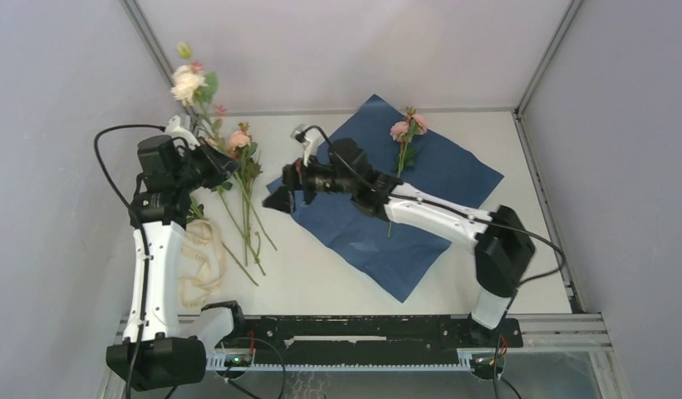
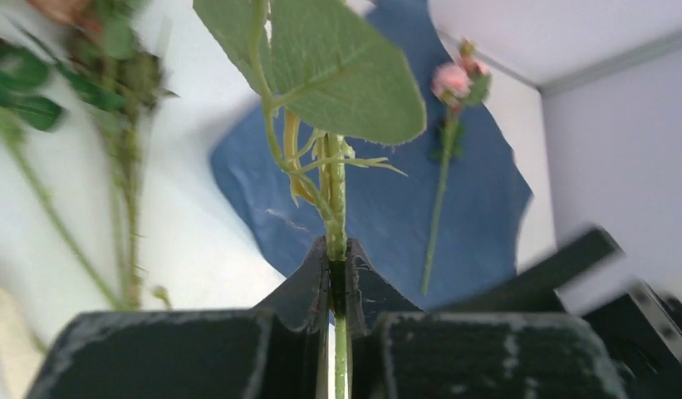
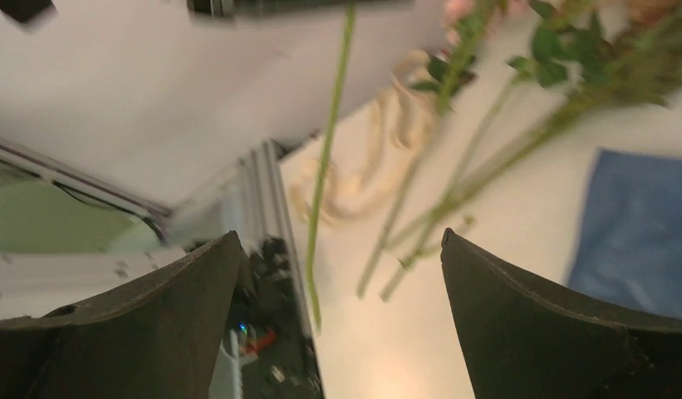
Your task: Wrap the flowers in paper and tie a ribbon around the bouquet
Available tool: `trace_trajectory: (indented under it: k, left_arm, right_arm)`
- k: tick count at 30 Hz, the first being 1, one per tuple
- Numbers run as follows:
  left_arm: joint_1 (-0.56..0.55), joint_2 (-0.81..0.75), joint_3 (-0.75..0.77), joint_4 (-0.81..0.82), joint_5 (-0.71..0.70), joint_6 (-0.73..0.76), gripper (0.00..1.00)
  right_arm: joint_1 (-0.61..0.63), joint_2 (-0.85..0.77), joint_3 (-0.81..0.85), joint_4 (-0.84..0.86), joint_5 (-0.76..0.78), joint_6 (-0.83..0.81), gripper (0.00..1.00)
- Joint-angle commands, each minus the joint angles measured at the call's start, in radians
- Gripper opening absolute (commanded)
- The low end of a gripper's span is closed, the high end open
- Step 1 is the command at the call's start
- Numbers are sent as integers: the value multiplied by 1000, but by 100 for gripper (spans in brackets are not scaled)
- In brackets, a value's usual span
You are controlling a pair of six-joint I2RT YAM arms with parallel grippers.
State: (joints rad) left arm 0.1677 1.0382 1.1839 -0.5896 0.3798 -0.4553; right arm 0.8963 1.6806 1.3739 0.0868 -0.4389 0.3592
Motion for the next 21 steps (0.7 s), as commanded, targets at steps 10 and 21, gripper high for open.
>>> trace_trajectory:
  k: [10, 21]
  left_arm:
    - [-90, -34, -41, 18, 149, -57, 5]
    - [78, 164, -169, 97, -313, 90, 100]
  right_arm:
    - [36, 388, 346, 231, -195, 416, 18]
    - [-245, 206, 173, -428, 408, 11, 0]
